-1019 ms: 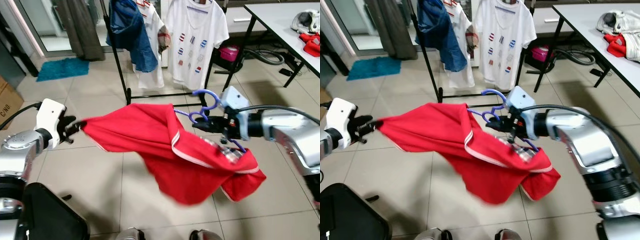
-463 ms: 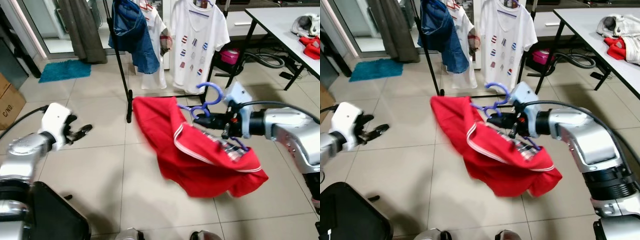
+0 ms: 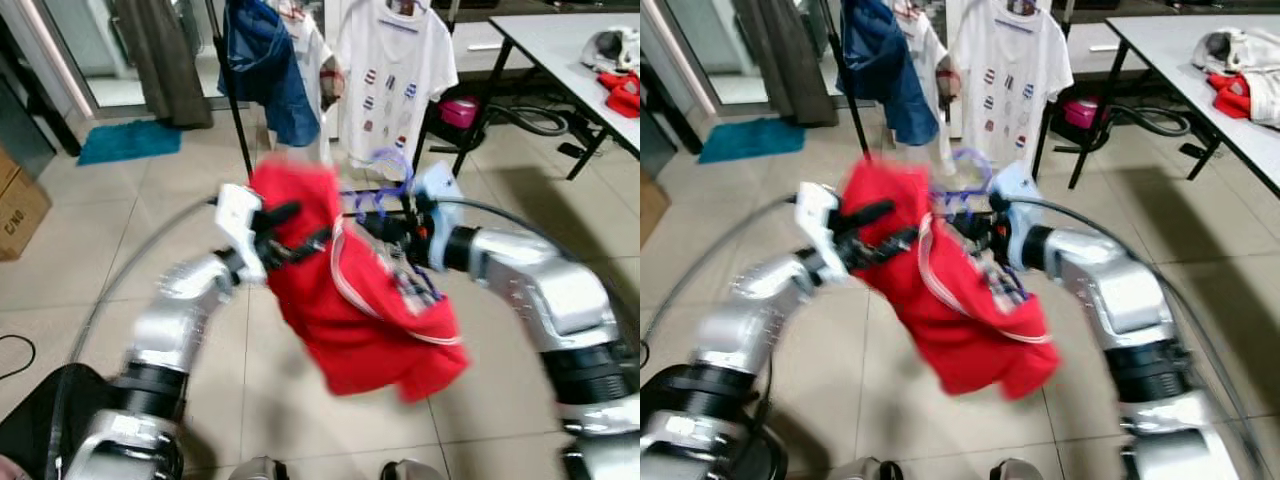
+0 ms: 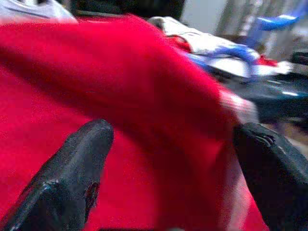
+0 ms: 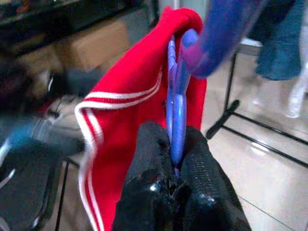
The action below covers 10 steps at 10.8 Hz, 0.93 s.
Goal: Hang hanger
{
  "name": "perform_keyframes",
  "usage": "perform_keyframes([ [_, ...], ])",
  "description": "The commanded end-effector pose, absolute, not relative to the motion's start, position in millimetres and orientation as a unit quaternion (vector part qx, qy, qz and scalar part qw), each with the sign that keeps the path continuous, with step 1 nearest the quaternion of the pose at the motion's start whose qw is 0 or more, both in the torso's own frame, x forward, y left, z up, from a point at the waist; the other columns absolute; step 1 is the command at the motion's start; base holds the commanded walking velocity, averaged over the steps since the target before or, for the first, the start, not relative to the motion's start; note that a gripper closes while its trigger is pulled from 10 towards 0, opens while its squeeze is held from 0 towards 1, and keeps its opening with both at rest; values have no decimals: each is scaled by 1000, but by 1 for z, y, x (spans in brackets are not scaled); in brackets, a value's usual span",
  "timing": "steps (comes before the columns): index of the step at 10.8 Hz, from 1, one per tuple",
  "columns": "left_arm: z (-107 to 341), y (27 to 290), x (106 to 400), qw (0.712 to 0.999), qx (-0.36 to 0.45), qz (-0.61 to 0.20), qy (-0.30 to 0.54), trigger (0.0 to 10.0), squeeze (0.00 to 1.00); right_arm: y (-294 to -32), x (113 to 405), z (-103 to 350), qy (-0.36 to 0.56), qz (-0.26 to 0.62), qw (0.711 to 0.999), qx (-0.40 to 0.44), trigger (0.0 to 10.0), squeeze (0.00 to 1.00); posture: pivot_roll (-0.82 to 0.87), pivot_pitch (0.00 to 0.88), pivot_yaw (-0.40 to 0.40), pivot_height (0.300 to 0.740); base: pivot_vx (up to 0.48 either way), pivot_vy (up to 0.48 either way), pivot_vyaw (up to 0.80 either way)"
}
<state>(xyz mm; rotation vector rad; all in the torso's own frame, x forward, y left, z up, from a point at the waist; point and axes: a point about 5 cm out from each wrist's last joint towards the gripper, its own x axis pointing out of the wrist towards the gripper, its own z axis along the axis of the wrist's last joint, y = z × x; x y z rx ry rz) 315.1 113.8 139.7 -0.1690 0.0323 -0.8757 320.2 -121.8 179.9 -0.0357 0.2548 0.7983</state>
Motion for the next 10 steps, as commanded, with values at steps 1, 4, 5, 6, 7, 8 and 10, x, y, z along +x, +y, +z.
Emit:
perform_keyframes([
  [1,140,109,310,896,-84,-435,24,10000,1000,-122,325,193,102,372,923,-10,10000,0,-177,51,82,740,0,0,0],
  [4,136,115,301,911,-94,-401,29,10000,1000,-115,325,193,98,361,927,-6,10000,0,-175,58,83,740,0,0,0],
  [5,135,119,301,921,-88,-378,27,10000,933,-115,326,192,99,357,929,-5,10000,0,-169,61,76,740,0,0,0],
  [6,132,123,304,936,-59,-345,27,7098,169,-112,326,193,100,364,926,1,10000,0,-164,65,69,740,0,0,0],
  [7,133,123,305,940,-54,-337,18,0,0,-111,326,194,100,369,924,3,10000,0,-163,66,66,740,0,0,0],
  [8,135,120,307,939,-60,-338,14,0,0,-110,326,194,100,373,922,2,10000,0,-163,68,66,740,0,0,0],
  [10,135,115,309,938,-69,-339,15,0,0,-109,324,194,102,380,919,0,10000,0,-167,70,70,740,0,0,0],
])
